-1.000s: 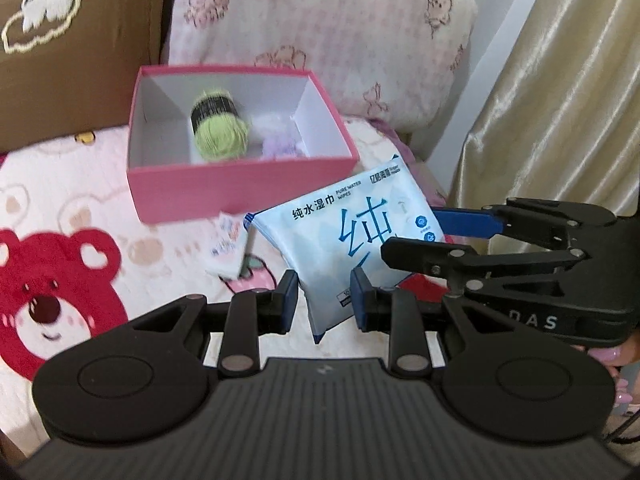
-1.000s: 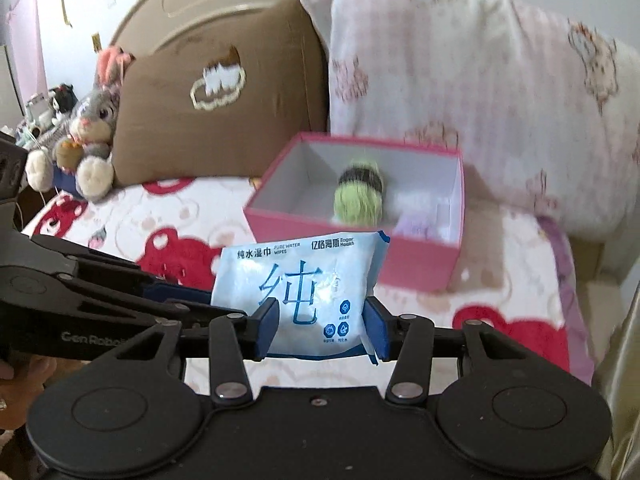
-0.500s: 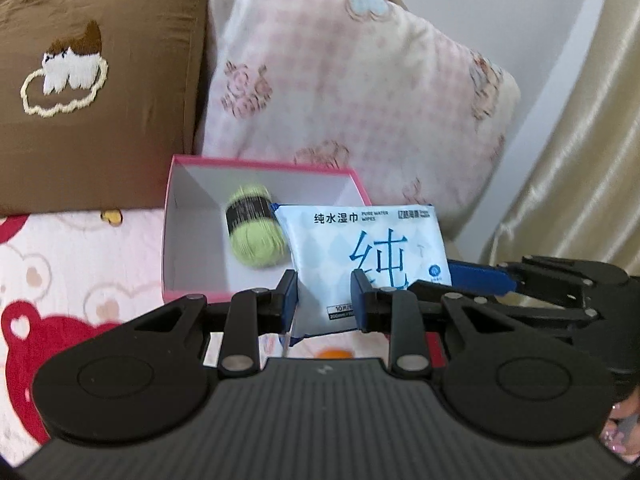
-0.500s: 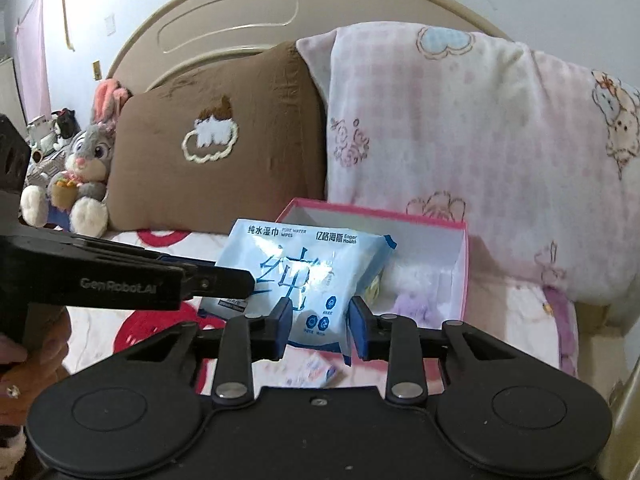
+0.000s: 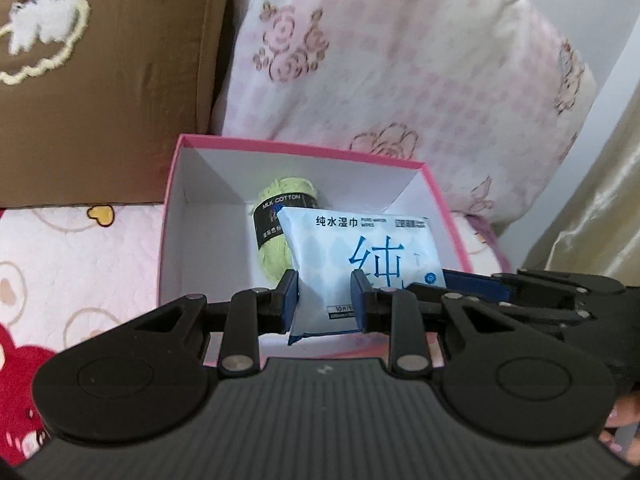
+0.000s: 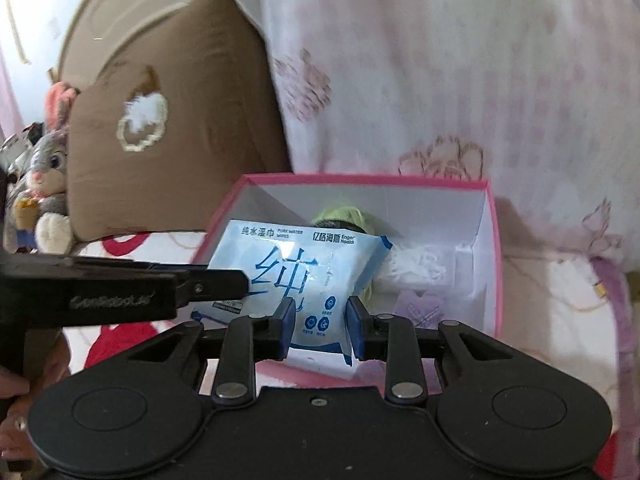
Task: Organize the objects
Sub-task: 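Lift the wipes pack with the left gripper and carry it over the pink box, then lower the wipes pack into the box and open the left gripper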
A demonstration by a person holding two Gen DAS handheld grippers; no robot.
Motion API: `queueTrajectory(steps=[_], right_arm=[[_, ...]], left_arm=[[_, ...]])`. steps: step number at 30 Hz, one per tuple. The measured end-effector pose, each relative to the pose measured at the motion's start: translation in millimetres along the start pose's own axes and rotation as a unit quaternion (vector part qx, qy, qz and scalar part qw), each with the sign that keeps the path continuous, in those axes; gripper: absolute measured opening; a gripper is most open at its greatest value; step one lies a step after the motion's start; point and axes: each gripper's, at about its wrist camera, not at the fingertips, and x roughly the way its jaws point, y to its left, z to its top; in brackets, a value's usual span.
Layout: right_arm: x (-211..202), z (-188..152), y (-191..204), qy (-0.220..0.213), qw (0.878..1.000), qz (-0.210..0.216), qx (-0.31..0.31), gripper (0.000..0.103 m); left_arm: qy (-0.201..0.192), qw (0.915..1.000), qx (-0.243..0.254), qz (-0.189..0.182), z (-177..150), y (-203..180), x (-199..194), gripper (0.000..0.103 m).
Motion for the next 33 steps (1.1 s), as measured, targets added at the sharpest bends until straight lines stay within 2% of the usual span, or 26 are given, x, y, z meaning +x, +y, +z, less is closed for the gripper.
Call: queueTrajectory(steps=[2,5,8,13,17,21,26,30,33], right_arm=[[20,-4,-7,0.002,1.0,-0.01,0.02,0.033],[45,-15,-17,0.023,0.999,-0.009,0.041,0.033],[54,-23,-21,0.027,0.998,-0.002,0.049,0.033],[64,-26,-22,0.033,0.998,-0.013,0.045,0.033],[72,-25,-26,0.041,0.998,-0.011,0.049,0.032],[84,-24,-28,0.05,0.997,-0.018,0.052,0.032],[90,-23,-30,0.057,0.997,-0.024,0.046,0.032],[84,-23,-31,0.06,0.997,-0.042,0.035,0.037],[66,-22,-38,0.052,0.997,-0.027,0.049,0.04]], left_arm=[[0.013,0.9999,-0.007,-0.006,-2,6,16,0.025],[0.064,0.997,-0.044,0.002,-4,18,40,0.025],[0.063,0.9976,-0.026,0.016,-11,17,51,0.025],[0.066,0.9971,-0.035,0.013,-18,21,64,0.025],[0.077,0.9963,-0.029,0.025,-22,22,76,0.025],[0.09,0.9944,-0.044,0.034,-25,28,89,0.025],[0.088,0.9943,-0.038,0.048,-26,24,96,0.026],[0.082,0.9944,-0.037,0.055,-27,22,95,0.032],[0.071,0.9956,-0.028,0.054,-25,18,85,0.043]])
